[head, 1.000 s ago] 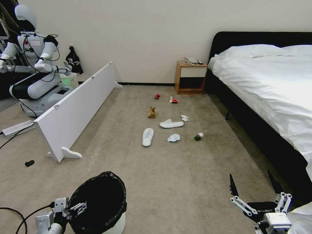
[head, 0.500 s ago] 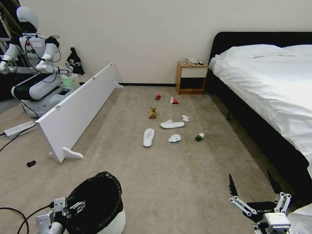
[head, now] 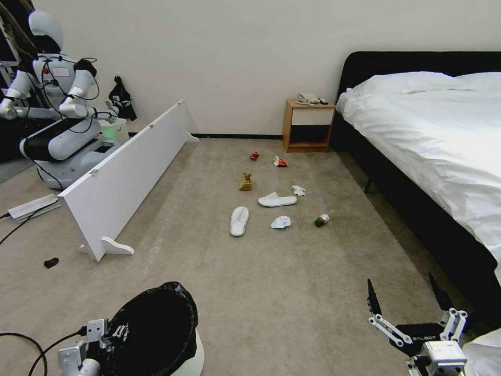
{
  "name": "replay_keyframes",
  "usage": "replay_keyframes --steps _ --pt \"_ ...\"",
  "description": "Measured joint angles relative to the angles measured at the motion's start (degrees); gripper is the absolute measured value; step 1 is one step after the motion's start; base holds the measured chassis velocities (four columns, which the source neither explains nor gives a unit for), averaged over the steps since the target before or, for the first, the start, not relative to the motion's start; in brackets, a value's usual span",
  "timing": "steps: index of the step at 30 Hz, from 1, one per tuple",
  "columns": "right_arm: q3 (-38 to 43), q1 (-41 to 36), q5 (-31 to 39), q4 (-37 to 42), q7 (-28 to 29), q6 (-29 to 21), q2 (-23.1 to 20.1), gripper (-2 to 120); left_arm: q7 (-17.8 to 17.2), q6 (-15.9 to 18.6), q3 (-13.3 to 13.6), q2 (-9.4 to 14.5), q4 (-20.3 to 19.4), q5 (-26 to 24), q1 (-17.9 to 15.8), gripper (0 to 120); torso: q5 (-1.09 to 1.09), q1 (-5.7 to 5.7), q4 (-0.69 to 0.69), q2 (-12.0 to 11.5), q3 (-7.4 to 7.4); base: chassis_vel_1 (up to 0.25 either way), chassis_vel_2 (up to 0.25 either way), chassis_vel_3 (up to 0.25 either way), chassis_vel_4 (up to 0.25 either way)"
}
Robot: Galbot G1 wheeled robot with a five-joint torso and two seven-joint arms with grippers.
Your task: Pick up the trash bin, then pick up the garbage from the floor and place it into the trash bin.
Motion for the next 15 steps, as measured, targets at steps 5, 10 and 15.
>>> replay_keyframes --steps 5,10,15 --pt "-0.02 -0.07 -0.02 0.07 0.00 0.00 0.04 100 0.19 -0.01 0.00 -0.19 -0.14 0.14 0.47 24 0.00 0.00 0.02 -0.01 0.00 0.000 0.000 0.000 0.000" --pt "-0.03 -0.15 -0.04 0.12 0.00 0.00 0.07 100 0.40 -0.01 0.00 -0.35 -0.61 0.22 0.92 24 -0.02 0.00 0.01 -0.01 0.01 0.000 0.000 0.000 0.000" --pt "0.02 -0.20 -0.05 0.15 0.02 0.00 0.11 100 0.88 0.00 -0.68 -0.69 -2.56 0.25 2.17 20 -0.09 0.00 0.02 -0.04 0.03 0.000 0.000 0.000 0.000"
